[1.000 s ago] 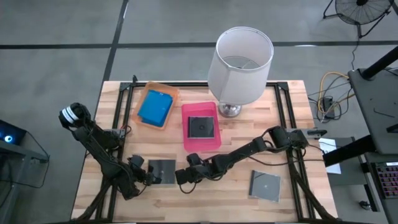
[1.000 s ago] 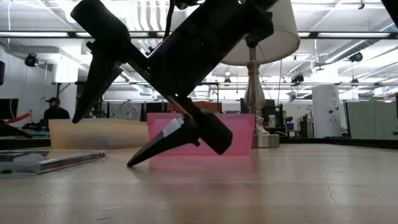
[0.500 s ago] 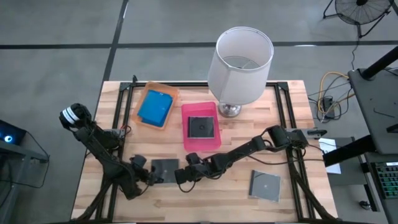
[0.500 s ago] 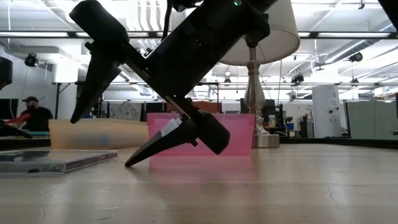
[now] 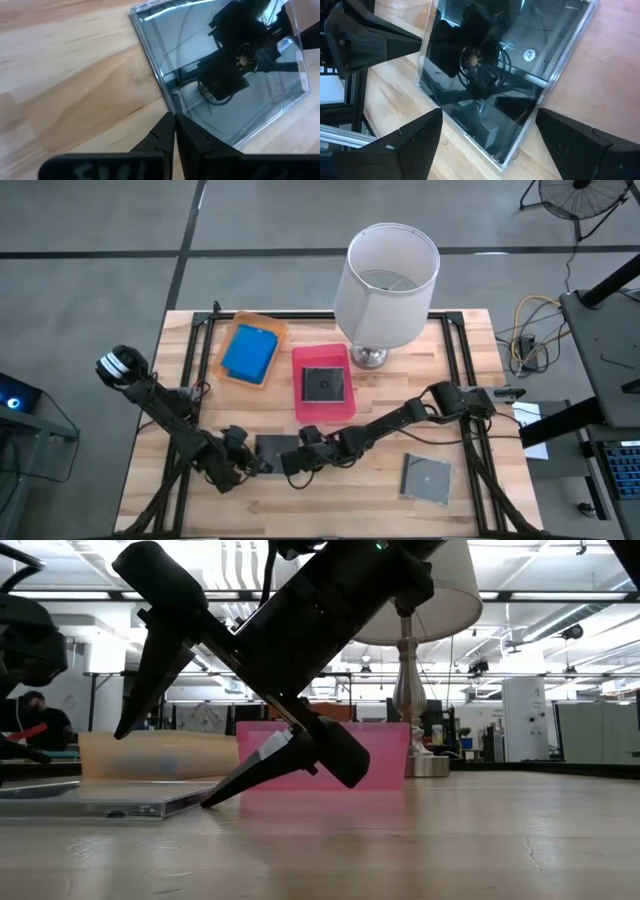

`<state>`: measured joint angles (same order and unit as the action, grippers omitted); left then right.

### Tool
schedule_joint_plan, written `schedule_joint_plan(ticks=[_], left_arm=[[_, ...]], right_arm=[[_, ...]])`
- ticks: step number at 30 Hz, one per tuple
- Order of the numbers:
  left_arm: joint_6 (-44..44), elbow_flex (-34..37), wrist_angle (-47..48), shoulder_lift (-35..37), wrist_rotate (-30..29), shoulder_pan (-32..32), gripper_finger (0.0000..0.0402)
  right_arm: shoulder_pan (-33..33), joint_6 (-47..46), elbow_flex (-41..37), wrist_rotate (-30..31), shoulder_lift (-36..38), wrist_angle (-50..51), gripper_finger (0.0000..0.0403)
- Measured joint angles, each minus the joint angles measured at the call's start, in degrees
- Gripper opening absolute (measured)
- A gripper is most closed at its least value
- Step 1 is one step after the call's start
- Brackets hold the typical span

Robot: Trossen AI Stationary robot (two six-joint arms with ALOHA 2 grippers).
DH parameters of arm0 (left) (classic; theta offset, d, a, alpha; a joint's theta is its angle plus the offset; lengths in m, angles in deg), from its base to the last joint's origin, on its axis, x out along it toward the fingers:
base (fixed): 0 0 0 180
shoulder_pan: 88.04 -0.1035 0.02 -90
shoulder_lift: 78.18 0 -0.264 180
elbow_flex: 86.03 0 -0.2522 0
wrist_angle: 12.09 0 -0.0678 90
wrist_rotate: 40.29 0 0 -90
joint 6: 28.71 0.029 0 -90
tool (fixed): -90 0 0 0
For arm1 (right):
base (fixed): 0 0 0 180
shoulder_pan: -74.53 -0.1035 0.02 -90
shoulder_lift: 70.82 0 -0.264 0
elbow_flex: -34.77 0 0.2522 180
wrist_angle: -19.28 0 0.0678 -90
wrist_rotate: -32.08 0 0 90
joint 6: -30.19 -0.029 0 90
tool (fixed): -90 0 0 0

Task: Pick & place jewel cases by type
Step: Put the left black cd case into the pink bin

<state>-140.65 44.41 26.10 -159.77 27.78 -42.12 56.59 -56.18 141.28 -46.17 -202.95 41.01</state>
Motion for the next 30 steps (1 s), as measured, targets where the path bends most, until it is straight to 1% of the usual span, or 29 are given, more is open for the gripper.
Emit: schedule_joint_plan(ticks=[9, 24, 30], left_arm=[[0.9, 1.2, -1.9, 0.2, 1.0, -0.8, 0.0000], [1.0, 1.4, -1.8, 0.1, 2.0, -0.8, 0.0000], [1.0, 1.5, -1.9, 0.0, 2.0, -0.9, 0.0000]], right_arm=[[0.0, 1.3, -0.3, 0.6, 0.0, -2.5, 0.0323], [-0.1, 3.0, 1.2, 0.4, 0.2, -2.4, 0.0314], [-0.2, 4.1, 1.2, 0.4, 1.2, -2.5, 0.0319]])
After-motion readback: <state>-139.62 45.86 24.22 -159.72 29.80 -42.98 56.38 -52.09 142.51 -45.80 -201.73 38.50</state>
